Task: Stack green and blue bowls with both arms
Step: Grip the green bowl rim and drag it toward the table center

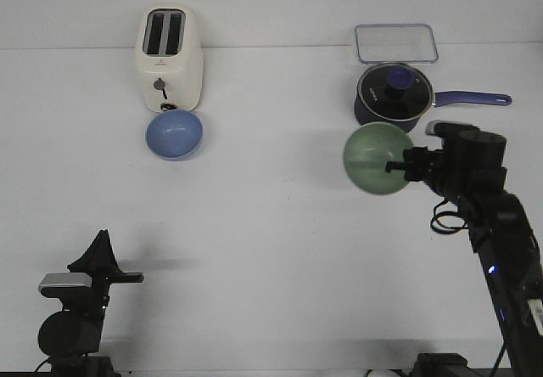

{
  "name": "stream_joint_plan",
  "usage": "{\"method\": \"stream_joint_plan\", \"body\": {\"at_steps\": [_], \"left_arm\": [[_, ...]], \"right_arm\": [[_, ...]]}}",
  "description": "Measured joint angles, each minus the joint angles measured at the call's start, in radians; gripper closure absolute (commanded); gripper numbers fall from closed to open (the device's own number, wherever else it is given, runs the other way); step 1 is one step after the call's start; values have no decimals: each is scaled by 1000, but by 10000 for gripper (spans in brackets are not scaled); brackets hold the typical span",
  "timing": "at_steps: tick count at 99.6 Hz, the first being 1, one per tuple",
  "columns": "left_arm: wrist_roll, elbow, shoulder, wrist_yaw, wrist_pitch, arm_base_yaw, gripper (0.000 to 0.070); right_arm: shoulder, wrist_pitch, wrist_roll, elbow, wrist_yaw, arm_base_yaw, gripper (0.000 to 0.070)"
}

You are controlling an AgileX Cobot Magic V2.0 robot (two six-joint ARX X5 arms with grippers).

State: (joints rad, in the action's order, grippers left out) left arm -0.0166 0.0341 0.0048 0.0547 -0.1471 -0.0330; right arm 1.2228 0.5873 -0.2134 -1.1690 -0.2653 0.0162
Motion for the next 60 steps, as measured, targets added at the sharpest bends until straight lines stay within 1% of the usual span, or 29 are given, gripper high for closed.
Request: {"method": "stream_joint_plan", "body": {"at_steps": [16,29,38,48,60], "left_arm": [[0,0,0,0,0,0,685],[0,0,0,0,0,0,685],[-1,0,0,0,0,0,685],[-21,0,0,0,0,0,685],[-67,0,0,0,0,0,685]], "right_arm": [[-98,3,-9,143,12,-194,700],[-99,-9,-39,236,76,-359,700],[-92,-72,-71,304,109,-454,700],[-71,-154,-113,362,121,-521,700],[-11,-178,-137,389,133,-544,700]]}}
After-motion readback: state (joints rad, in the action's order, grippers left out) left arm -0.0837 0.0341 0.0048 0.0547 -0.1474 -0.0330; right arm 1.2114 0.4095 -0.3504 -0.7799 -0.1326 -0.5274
